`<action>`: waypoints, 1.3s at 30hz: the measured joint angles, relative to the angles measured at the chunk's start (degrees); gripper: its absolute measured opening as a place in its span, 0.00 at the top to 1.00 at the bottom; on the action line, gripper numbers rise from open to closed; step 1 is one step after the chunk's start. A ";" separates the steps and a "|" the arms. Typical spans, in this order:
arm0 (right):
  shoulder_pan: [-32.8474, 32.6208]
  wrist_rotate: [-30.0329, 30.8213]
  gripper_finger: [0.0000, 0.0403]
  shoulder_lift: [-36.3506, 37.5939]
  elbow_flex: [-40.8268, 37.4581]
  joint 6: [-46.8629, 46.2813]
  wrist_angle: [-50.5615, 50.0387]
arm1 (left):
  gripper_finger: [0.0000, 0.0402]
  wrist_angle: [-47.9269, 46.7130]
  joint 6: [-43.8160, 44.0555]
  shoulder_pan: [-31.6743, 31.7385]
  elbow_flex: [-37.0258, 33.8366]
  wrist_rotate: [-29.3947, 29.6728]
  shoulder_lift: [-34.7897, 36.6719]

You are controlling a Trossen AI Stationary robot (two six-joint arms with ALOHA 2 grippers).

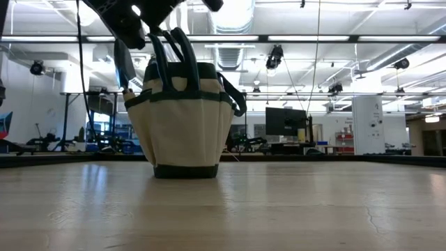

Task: Pick & Place Garden tools in Gardening bag
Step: Put the brown trowel into the gardening bag

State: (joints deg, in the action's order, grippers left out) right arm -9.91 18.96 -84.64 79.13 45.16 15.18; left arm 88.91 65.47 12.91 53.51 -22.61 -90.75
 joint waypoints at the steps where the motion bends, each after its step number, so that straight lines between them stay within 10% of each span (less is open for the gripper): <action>1: 0.00 1.96 0.60 -0.30 -0.14 0.06 -0.60 | 0.99 -0.24 0.05 0.00 -0.11 -0.74 -0.10; 10: -1.98 26.85 0.38 1.16 0.09 -2.87 -6.30 | 1.00 -0.20 -2.27 2.07 -0.08 -3.34 1.63; 23: -7.39 58.85 0.32 1.77 0.15 -5.40 -13.49 | 1.00 -2.29 -3.41 7.10 -0.10 -14.13 2.91; 32: -10.22 59.05 0.35 5.67 0.15 -27.04 -30.41 | 1.00 -16.99 -14.15 11.13 -0.11 -25.25 7.28; 39: -8.30 33.39 0.40 11.72 -0.37 -57.56 -49.26 | 1.00 -45.42 -40.22 13.42 0.26 -25.94 15.07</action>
State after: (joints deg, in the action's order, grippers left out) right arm -18.21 52.36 -72.92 78.77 -12.41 -34.08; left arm 43.49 25.24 26.33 53.77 -48.55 -75.68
